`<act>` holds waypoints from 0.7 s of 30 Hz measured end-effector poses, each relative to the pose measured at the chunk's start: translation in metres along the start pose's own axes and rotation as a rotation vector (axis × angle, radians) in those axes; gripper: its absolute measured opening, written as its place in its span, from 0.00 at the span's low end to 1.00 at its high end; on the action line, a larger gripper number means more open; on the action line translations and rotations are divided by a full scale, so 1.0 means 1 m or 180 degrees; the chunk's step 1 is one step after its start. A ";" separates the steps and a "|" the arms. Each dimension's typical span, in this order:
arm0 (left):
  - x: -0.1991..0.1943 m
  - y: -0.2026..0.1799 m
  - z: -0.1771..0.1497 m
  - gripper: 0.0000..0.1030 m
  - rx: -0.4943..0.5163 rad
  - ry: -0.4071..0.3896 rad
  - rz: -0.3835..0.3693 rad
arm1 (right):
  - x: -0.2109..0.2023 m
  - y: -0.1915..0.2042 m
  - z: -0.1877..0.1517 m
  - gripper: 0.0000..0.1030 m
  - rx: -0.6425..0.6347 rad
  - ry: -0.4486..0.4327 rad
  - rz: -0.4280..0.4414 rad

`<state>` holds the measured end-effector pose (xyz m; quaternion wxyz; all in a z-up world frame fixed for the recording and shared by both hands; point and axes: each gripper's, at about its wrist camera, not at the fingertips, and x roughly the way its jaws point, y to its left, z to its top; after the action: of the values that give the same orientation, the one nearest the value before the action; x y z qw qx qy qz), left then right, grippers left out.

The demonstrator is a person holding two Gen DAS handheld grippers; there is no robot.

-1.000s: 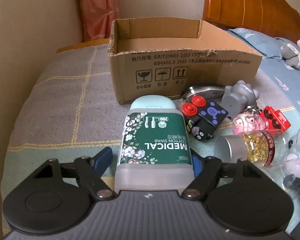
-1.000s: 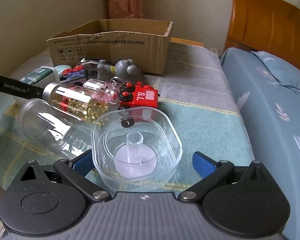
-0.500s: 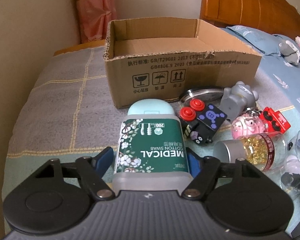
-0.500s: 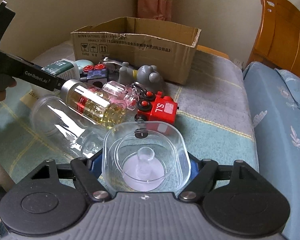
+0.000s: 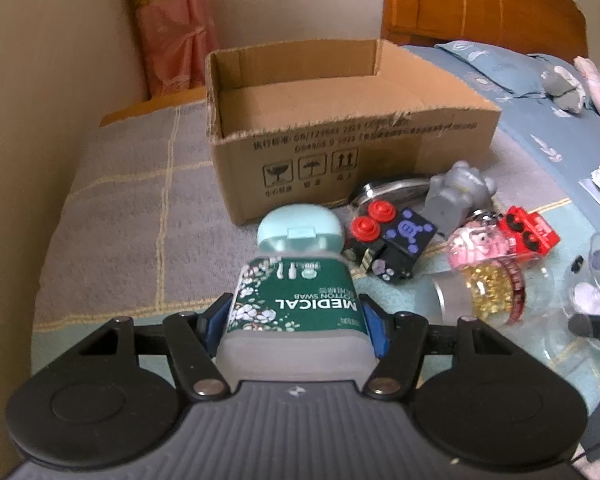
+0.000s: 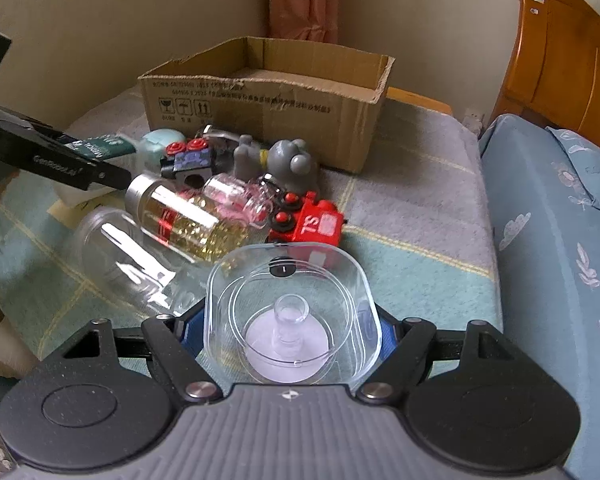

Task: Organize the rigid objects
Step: 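Lower the MEDICAL tub into the box and open left tool while right tool carries the container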

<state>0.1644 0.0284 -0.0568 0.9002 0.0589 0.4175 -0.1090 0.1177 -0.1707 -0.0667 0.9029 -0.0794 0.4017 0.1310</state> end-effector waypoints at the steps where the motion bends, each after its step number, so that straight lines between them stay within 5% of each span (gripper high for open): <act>1: -0.003 0.000 0.001 0.63 0.0021 -0.0008 -0.0001 | -0.001 -0.001 0.002 0.79 0.0006 -0.0008 0.0000; 13: -0.033 -0.005 0.023 0.63 0.0160 -0.0180 -0.0100 | -0.020 -0.010 0.033 0.79 -0.0012 -0.0177 0.0030; 21: -0.044 -0.002 0.072 0.63 0.0248 -0.0439 -0.0048 | -0.029 -0.015 0.073 0.79 -0.0145 -0.0402 0.0083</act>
<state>0.1897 0.0188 0.0236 0.9230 0.0832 0.3503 -0.1357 0.1553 -0.1721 0.0044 0.9226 -0.0863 0.3418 0.1566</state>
